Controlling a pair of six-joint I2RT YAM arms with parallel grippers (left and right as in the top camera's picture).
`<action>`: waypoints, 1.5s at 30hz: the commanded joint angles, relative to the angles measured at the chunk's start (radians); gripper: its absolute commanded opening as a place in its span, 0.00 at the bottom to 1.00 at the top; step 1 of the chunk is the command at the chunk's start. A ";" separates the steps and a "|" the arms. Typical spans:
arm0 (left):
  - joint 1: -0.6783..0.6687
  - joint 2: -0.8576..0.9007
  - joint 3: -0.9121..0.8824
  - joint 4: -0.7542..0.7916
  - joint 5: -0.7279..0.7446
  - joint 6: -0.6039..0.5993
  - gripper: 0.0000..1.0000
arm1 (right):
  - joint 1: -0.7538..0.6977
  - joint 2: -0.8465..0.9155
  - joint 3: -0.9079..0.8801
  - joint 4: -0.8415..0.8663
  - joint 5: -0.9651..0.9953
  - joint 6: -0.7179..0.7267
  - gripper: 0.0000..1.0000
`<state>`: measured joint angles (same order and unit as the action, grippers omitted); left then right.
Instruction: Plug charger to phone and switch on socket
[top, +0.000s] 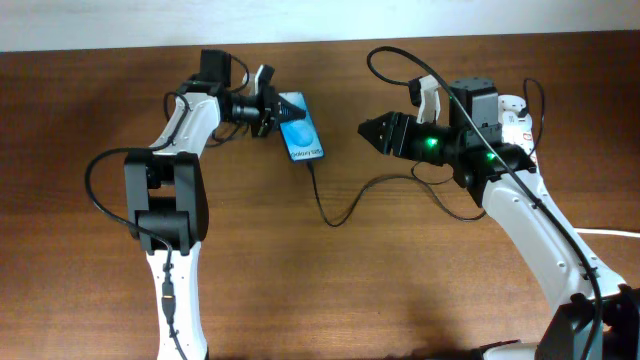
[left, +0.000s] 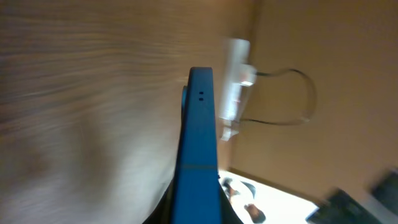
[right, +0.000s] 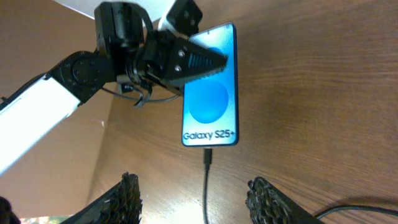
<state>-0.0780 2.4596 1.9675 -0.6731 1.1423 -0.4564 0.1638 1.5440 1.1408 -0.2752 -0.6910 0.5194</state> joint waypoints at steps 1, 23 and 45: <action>-0.010 -0.019 -0.003 -0.111 -0.359 0.138 0.00 | -0.007 0.002 0.003 -0.019 0.023 -0.027 0.58; -0.018 -0.078 0.125 -0.434 -1.073 0.197 0.60 | -0.010 0.002 0.043 -0.097 -0.003 -0.101 0.59; -0.018 -0.405 0.376 -0.699 -1.061 0.220 0.99 | -0.844 0.391 0.647 -0.615 0.284 -0.479 0.90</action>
<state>-0.0986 2.0502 2.3466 -1.3735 0.0887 -0.2424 -0.6876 1.8652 1.7782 -0.8921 -0.4080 0.0704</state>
